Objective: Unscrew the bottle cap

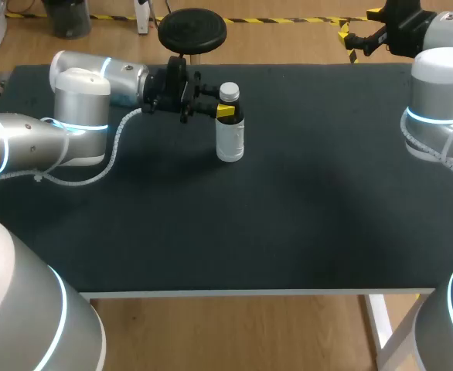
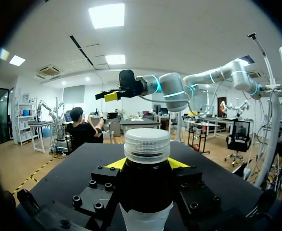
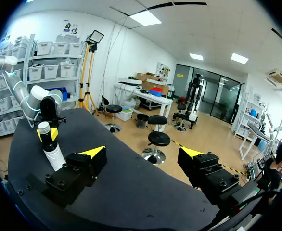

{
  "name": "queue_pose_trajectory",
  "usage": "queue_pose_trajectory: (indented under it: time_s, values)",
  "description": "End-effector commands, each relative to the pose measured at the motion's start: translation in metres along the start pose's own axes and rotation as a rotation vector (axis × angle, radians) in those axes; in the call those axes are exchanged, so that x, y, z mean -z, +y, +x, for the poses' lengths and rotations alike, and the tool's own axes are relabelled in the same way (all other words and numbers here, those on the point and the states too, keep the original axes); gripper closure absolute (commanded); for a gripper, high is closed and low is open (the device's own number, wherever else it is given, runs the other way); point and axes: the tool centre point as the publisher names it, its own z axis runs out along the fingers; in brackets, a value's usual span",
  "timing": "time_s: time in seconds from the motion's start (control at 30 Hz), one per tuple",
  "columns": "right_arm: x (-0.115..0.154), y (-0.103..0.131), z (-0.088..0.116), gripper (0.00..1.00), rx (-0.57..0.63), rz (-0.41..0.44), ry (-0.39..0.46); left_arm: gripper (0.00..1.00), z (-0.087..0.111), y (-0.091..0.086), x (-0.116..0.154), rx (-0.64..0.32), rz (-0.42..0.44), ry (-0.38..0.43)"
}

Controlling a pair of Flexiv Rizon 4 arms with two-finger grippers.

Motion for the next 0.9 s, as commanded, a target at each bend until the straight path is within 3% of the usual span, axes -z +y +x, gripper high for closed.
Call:
queue_pose_trajectory:
  time_s: [0.03,0.13,0.53,0.9]
  values:
    - [0.0,0.0,0.0,0.0,0.0,0.001,0.0,1.0,0.0,0.0,0.0,-0.001,0.0,0.001]
    - [0.0,0.0,0.0,0.0,0.0,0.001,0.0,1.0,0.0,0.0,0.0,-0.001,0.0,0.001]
    - [-0.018,0.008,0.028,0.0,0.044,-0.093,0.406,1.0,0.0,0.0,0.0,-0.001,0.0,0.001]
    - [-0.035,0.007,0.071,0.0,0.024,-0.143,0.637,1.0,0.0,0.0,0.0,-0.001,0.0,0.001]
